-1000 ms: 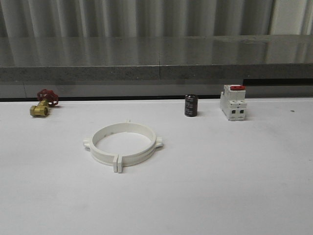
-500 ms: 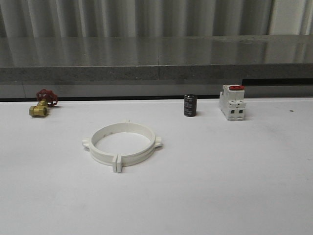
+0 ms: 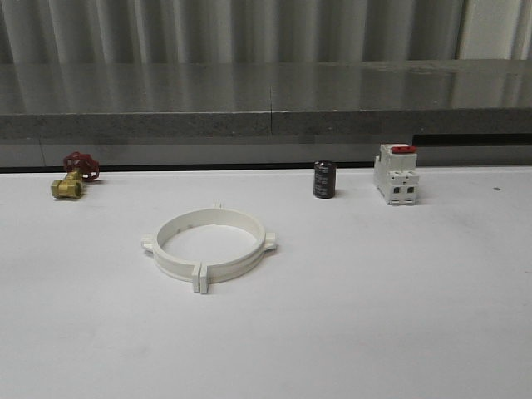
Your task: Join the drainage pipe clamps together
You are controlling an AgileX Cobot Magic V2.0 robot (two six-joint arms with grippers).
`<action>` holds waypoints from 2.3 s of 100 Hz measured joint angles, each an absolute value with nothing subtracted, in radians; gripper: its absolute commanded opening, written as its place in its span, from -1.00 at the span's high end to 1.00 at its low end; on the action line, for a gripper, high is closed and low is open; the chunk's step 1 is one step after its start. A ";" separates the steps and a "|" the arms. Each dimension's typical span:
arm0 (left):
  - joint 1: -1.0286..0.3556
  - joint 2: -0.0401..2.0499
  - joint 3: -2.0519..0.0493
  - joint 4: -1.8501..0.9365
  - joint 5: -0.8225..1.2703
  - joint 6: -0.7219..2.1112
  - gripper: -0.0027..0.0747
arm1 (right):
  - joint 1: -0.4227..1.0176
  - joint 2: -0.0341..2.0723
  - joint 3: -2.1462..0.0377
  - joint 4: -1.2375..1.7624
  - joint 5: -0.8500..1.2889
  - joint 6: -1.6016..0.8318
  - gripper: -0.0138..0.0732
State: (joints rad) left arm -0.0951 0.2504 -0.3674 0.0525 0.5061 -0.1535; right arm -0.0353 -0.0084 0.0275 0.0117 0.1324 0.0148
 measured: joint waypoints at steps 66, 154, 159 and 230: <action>-0.095 0.250 -0.367 0.052 0.506 -0.153 0.99 | -0.035 -0.011 0.028 0.015 0.143 0.011 0.83; -0.048 0.150 -0.159 0.102 0.230 -0.009 0.99 | -0.035 -0.011 0.028 0.016 0.143 0.010 0.83; -0.040 0.121 -0.133 0.102 0.224 0.000 0.99 | -0.035 -0.011 0.028 0.016 0.143 0.010 0.83; -0.031 -0.006 0.001 0.098 0.175 -0.066 0.99 | -0.035 -0.011 0.028 0.016 0.145 0.010 0.83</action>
